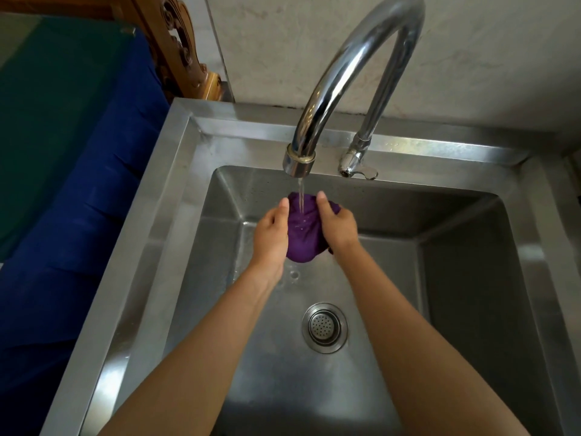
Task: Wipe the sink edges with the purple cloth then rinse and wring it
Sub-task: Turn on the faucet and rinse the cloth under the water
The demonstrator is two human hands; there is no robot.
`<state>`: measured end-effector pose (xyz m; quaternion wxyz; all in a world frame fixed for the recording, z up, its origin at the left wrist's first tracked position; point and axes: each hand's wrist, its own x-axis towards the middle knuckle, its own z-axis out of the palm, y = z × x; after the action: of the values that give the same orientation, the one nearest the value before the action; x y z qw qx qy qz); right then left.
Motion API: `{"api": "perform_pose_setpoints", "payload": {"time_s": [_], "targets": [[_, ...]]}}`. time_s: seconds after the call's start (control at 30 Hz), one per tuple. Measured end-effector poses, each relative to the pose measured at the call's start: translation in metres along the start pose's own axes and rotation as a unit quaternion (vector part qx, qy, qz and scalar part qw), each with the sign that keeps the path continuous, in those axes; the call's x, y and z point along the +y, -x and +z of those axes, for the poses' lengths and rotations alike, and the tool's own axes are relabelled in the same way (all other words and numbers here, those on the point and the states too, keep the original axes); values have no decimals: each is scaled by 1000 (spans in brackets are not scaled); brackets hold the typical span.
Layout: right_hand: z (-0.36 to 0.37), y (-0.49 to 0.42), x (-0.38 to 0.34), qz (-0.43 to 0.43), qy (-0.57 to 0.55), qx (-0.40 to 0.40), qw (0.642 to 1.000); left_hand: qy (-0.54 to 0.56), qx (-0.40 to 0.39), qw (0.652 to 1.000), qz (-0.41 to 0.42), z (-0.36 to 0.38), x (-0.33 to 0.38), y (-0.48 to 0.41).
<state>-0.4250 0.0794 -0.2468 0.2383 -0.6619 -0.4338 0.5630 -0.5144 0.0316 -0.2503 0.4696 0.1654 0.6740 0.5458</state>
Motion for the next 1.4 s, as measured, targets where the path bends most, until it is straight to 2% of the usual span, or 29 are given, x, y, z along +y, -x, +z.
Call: {"api": "perform_pose_setpoints", "payload": {"time_s": [0.07,0.2,0.27,0.37,0.47,0.5,0.57,0.63,0.67,0.73,0.8,0.87,0.93,1.03,1.1,1.17,1.27,1.4], "targets": [[-14,4,-2,-20,-40,-50,998,-8,-7,1000,4,-9,-8,-7],[-30,15,3,-79,-85,-162,980,160,-42,983,-73,-26,-14,-13],[-30,18,7,-145,-31,-195,970,180,-81,970,-144,-27,-17,-9],[-30,22,10,-251,79,-236,935,176,-151,936,-265,-24,-20,-7],[-34,26,10,-312,129,-283,898,186,-189,914,-307,-23,-18,-5],[-35,25,12,-313,144,-272,899,180,-185,918,-302,-20,-18,-6],[-38,25,17,-252,114,-220,935,170,-153,934,-275,-16,-20,-7],[-35,29,20,-124,-27,-196,972,189,-133,943,-240,-13,-20,-8],[-34,30,24,-57,-99,-202,973,205,-123,946,-220,-13,-20,-9],[-34,32,28,40,-209,-234,949,231,-107,952,-172,-12,-20,-10],[-35,36,25,59,-215,-258,940,232,-103,959,-126,-12,-17,-9],[-31,39,19,22,-84,-242,966,218,-114,964,-98,-12,-15,-6],[-25,40,14,-39,68,-198,977,201,-129,963,-128,-12,-9,-3],[-22,38,11,-166,159,-162,960,152,-99,971,-156,-14,-6,-8],[-25,40,6,-254,199,-160,933,149,-64,977,-136,-17,-10,-20],[-21,44,2,-308,207,-163,914,137,-76,980,-126,-15,-7,-22],[-5,52,-3,-304,232,-111,917,104,-121,977,-140,-5,-3,-12],[7,47,-14,-311,319,67,893,141,-141,971,-129,14,1,6]]}}
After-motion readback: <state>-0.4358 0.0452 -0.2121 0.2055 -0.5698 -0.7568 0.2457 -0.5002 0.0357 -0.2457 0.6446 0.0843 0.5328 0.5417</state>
